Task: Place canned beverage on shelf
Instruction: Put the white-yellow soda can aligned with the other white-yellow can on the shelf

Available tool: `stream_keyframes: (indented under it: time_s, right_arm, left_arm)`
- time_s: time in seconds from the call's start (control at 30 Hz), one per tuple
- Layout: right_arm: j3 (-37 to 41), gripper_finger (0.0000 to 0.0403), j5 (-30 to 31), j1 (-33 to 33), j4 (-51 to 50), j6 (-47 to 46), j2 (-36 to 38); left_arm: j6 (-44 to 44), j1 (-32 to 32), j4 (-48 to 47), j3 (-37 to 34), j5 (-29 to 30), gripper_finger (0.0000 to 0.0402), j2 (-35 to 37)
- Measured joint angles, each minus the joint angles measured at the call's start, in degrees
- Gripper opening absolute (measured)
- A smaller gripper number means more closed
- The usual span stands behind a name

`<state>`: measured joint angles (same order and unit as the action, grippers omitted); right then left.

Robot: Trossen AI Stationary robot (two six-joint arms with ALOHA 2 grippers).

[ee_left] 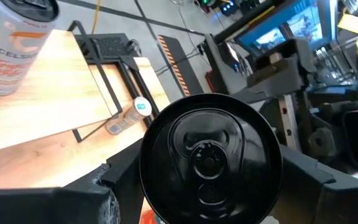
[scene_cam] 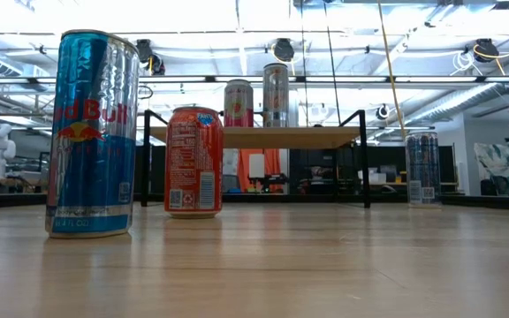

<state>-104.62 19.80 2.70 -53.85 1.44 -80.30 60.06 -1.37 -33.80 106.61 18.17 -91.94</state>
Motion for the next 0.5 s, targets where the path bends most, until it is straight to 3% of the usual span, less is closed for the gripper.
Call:
stream_keyframes:
  time_s: [0.23, 0.5]
  right_arm:
    - [0.00, 0.0342, 1.26, -0.11, -0.38, 6.84, -1.53]
    - [0.00, 0.0319, 1.19, -0.11, -0.04, 6.60, -3.09]
  left_arm:
    - [2.65, 0.00, 0.01, 0.00, 0.09, 0.0259, -0.79]
    - [2.68, 0.00, -0.10, 0.00, 0.07, 0.0259, -0.84]
